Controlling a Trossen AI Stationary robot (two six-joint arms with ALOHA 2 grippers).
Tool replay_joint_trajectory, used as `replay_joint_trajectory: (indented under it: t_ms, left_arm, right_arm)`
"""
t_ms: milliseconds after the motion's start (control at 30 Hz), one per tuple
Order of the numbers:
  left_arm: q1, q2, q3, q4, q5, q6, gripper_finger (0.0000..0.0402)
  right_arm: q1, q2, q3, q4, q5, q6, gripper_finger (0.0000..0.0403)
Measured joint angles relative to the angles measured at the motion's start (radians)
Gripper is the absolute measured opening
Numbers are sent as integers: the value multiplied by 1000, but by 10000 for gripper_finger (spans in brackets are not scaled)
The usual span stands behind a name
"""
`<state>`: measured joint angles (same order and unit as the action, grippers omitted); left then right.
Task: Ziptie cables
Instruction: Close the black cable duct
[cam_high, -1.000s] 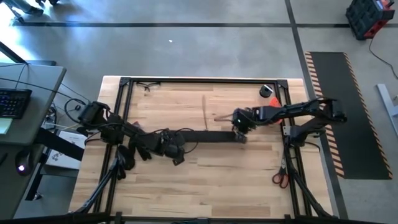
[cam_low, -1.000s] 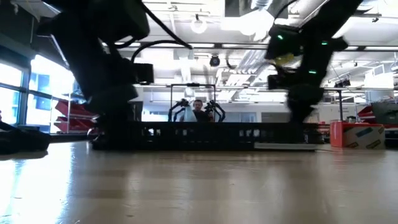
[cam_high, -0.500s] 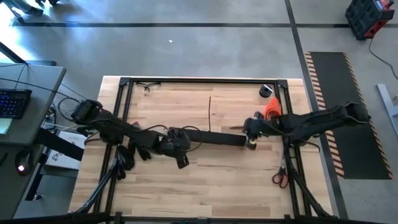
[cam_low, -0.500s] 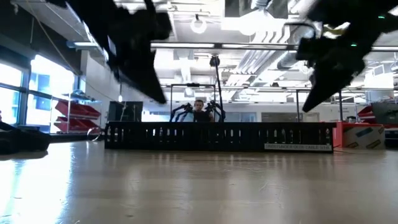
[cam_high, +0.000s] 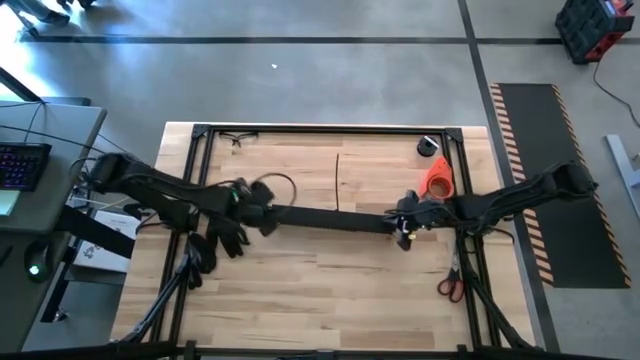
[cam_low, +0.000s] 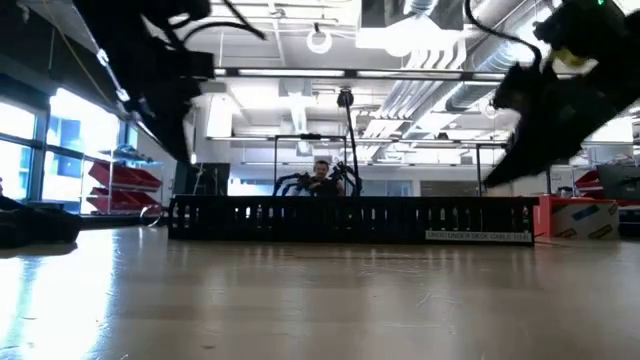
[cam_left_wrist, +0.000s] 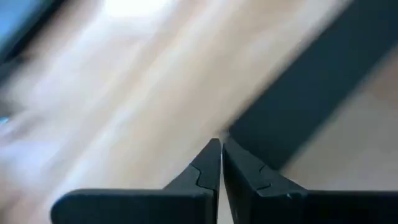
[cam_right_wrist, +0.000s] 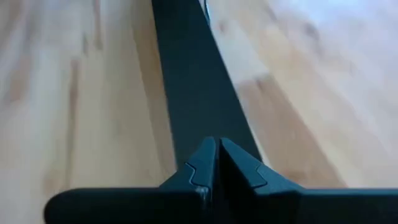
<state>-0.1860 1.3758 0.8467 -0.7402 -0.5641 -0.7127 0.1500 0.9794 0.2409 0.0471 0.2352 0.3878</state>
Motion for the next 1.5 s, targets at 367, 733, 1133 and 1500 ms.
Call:
replay_joint_trajectory:
  t_ms: [367, 733, 1133, 1500]
  left_arm:
    - [37, -151, -233, -6, 115, -195, 0]
    - [53, -43, -438, 483, 117, -176, 0]
    - [58, 32, -403, 575, 113, -130, 0]
    - [55, -33, -402, 487, 159, -149, 0]
  right_arm:
    - [136, -42, 254, -699, 236, 381, 4]
    - [115, 88, 204, -644, 128, 600, 4]
    - [34, 237, 271, -495, 113, 396, 4]
    - [7, 231, 291, -552, 137, 370, 4]
